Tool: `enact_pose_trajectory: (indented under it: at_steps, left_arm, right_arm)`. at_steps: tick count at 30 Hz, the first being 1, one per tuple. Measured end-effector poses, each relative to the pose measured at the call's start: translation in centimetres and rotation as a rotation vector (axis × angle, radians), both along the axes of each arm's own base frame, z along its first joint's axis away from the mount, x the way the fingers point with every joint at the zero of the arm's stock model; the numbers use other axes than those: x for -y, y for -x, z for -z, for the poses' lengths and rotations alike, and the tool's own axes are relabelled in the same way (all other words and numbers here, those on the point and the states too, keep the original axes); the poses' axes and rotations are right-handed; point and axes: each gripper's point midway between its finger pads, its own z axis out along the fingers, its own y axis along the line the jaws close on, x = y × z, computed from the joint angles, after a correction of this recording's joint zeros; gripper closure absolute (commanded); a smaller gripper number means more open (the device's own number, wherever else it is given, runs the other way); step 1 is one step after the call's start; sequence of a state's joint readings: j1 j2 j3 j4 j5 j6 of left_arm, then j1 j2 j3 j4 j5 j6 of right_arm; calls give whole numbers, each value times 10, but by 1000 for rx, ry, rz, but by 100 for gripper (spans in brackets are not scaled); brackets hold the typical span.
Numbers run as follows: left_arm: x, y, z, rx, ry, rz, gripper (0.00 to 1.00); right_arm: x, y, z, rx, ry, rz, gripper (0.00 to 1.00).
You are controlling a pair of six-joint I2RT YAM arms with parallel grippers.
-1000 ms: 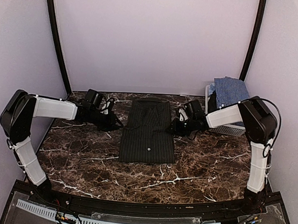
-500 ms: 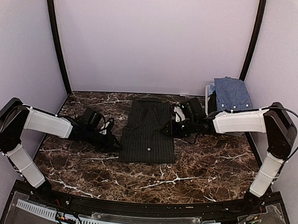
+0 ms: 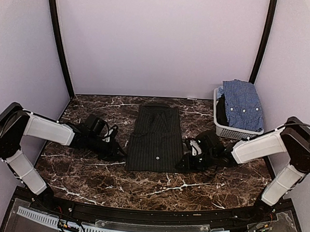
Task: Fold and stack the long sleeve shirts
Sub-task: Pick up the 2/3-rectangle-folded shirt from the center of the board.
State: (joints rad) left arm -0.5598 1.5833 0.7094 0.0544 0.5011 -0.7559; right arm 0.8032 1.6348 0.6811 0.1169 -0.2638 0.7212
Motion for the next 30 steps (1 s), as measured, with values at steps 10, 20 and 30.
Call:
enact_pose_trajectory:
  at_steps: [10,20,30]
  left_arm:
    - [4,28,13,-55,-8,50,72]
    - [8,56,23,-99,-18,86,72]
    - [15,57,24,-93,-8,89,72]
  right_arm:
    - [25,12,-20,20,5,65,68]
    - [36,28,-5,-6,87,58,69]
    - [37,31,2,-14,109,55,69]
